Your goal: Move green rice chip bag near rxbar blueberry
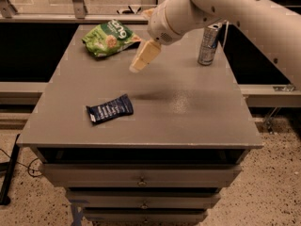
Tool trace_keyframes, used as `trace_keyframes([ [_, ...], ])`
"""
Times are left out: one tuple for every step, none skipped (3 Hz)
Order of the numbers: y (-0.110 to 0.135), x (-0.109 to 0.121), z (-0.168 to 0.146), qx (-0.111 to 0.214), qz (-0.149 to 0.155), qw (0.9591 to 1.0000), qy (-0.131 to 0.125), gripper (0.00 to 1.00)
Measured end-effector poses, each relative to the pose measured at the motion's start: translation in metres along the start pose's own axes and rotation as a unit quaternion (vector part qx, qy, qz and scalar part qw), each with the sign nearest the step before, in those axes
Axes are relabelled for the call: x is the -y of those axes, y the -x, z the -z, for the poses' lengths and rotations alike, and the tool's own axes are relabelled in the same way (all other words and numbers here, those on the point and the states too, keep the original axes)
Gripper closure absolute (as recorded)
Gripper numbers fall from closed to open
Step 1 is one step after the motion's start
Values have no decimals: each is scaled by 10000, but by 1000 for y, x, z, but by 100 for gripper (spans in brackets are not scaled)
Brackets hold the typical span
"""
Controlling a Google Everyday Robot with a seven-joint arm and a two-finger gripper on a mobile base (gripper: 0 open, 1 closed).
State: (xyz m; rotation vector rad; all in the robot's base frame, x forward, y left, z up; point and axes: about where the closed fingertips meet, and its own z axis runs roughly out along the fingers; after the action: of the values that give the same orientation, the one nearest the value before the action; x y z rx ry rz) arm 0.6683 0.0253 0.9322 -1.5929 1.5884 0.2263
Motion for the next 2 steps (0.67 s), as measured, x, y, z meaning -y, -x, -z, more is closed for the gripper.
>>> trace_keyframes([
  [-1, 30, -37, 401, -148, 9982, -418, 0],
  [-7, 63, -75, 705, -319, 9942, -743, 0],
])
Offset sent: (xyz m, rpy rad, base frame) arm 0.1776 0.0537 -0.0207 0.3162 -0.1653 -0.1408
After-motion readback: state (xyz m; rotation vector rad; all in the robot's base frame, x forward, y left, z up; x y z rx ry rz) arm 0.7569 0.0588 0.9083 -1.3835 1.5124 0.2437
